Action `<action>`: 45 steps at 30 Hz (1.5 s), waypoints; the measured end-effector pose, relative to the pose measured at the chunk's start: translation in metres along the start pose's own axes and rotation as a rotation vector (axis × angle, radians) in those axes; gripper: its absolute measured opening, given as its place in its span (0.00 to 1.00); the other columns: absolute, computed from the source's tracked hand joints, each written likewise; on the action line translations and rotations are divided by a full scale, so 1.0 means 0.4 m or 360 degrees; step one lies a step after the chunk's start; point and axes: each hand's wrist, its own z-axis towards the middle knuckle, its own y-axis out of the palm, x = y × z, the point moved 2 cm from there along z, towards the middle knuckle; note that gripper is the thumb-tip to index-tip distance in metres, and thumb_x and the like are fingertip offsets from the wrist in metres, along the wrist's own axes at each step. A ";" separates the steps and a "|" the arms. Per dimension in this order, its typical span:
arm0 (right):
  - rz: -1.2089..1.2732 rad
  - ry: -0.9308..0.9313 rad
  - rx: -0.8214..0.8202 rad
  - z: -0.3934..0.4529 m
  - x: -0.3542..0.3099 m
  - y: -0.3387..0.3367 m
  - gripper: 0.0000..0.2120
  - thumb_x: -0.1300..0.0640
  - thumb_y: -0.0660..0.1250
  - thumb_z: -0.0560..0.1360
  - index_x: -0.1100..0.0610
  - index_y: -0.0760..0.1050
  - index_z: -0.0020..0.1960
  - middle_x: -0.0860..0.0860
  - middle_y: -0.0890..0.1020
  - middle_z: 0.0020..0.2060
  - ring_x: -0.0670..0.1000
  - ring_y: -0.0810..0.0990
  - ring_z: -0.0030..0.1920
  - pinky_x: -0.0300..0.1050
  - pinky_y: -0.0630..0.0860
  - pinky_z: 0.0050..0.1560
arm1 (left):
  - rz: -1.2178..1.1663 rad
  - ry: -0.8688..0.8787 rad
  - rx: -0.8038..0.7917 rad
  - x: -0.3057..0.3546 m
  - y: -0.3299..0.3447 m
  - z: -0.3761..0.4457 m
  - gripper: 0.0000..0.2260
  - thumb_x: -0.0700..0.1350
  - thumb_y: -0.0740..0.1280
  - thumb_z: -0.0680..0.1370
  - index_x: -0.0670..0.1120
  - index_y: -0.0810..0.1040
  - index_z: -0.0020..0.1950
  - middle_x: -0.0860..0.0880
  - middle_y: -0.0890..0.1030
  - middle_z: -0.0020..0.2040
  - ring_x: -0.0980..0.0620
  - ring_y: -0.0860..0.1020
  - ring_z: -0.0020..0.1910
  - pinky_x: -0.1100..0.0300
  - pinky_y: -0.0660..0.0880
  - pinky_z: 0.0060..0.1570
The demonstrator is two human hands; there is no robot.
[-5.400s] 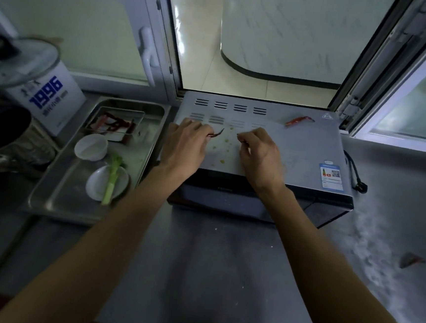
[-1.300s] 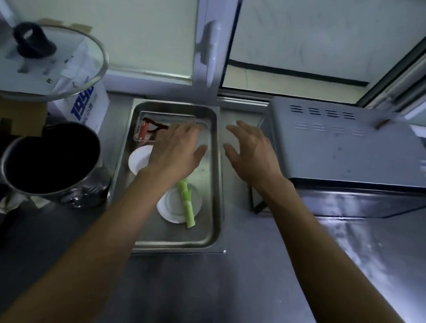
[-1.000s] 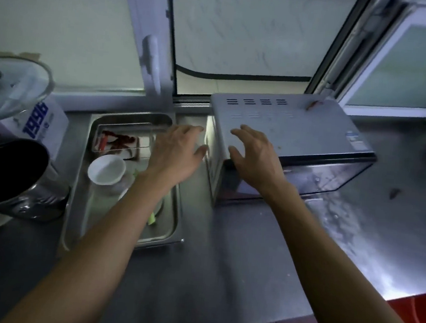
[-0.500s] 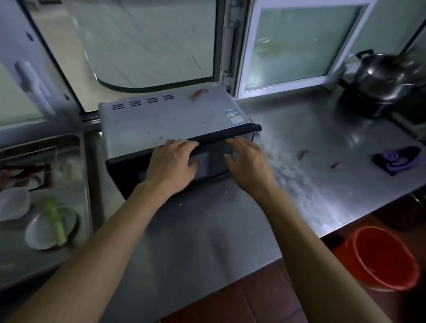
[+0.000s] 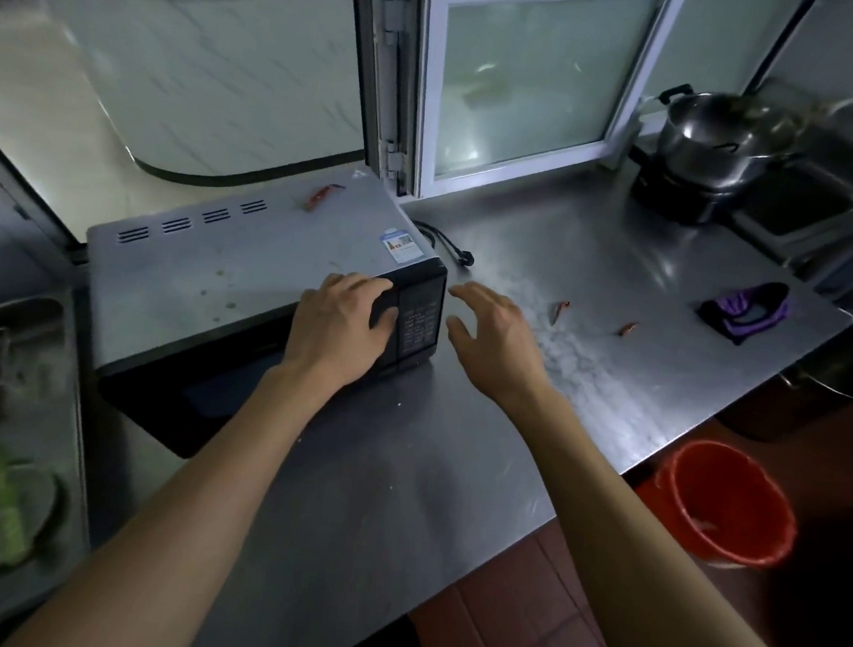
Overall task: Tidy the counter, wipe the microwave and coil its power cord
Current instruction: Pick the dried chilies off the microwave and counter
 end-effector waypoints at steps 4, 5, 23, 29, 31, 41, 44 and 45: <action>0.0022 -0.0111 -0.0017 0.108 -0.016 0.040 0.17 0.62 0.66 0.77 0.59 0.76 0.65 0.55 0.80 0.61 0.58 0.77 0.61 0.56 0.76 0.58 | -0.0013 -0.0082 0.0081 -0.057 0.012 0.080 0.18 0.52 0.66 0.80 0.47 0.76 0.68 0.47 0.80 0.63 0.44 0.75 0.62 0.45 0.74 0.58; 0.0023 -0.0147 -0.0029 0.137 -0.023 0.053 0.16 0.63 0.66 0.77 0.60 0.77 0.64 0.56 0.81 0.60 0.59 0.77 0.60 0.57 0.76 0.57 | -0.0006 -0.0107 0.0093 -0.075 0.015 0.102 0.18 0.52 0.66 0.80 0.47 0.76 0.68 0.47 0.79 0.64 0.44 0.74 0.63 0.45 0.74 0.58; 0.0141 -0.0367 -0.0144 0.470 0.042 0.181 0.18 0.62 0.68 0.76 0.60 0.77 0.66 0.56 0.80 0.62 0.60 0.78 0.60 0.55 0.77 0.58 | 0.0300 -0.0286 0.0222 -0.262 0.046 0.487 0.12 0.48 0.62 0.80 0.49 0.80 0.60 0.47 0.81 0.57 0.43 0.76 0.57 0.46 0.70 0.54; 0.0191 -0.0386 -0.0204 0.532 0.112 0.187 0.17 0.59 0.67 0.78 0.60 0.76 0.66 0.55 0.80 0.62 0.57 0.78 0.60 0.52 0.78 0.58 | 0.0466 -0.0513 0.0126 -0.285 0.088 0.548 0.08 0.45 0.63 0.80 0.45 0.82 0.53 0.44 0.81 0.52 0.40 0.76 0.54 0.44 0.71 0.54; 0.0203 -0.0405 -0.0237 0.550 0.131 0.192 0.16 0.58 0.66 0.78 0.59 0.76 0.65 0.54 0.80 0.61 0.57 0.78 0.60 0.54 0.78 0.57 | 0.0473 -0.0560 0.0126 -0.288 0.105 0.552 0.09 0.45 0.63 0.81 0.48 0.83 0.55 0.45 0.82 0.53 0.40 0.76 0.55 0.45 0.71 0.55; 0.0274 -0.0433 -0.0289 0.601 0.137 0.217 0.16 0.57 0.66 0.79 0.59 0.76 0.66 0.55 0.80 0.63 0.56 0.77 0.63 0.54 0.76 0.62 | 0.0429 -0.0657 0.0119 -0.277 0.119 0.556 0.11 0.44 0.61 0.82 0.50 0.82 0.59 0.47 0.82 0.55 0.43 0.75 0.58 0.46 0.66 0.56; 0.0294 -0.0437 -0.0280 0.595 0.140 0.219 0.16 0.58 0.66 0.79 0.59 0.76 0.66 0.55 0.80 0.63 0.56 0.77 0.63 0.53 0.77 0.60 | 0.0432 -0.0658 0.0109 -0.277 0.124 0.557 0.12 0.38 0.62 0.80 0.49 0.81 0.57 0.46 0.82 0.53 0.42 0.76 0.57 0.47 0.65 0.55; 0.0297 -0.0438 -0.0280 0.592 0.144 0.220 0.16 0.58 0.66 0.79 0.59 0.76 0.66 0.55 0.80 0.63 0.56 0.77 0.62 0.53 0.78 0.58 | 0.0425 -0.0652 0.0101 -0.275 0.128 0.557 0.12 0.37 0.62 0.79 0.49 0.81 0.56 0.46 0.81 0.52 0.42 0.76 0.56 0.48 0.65 0.54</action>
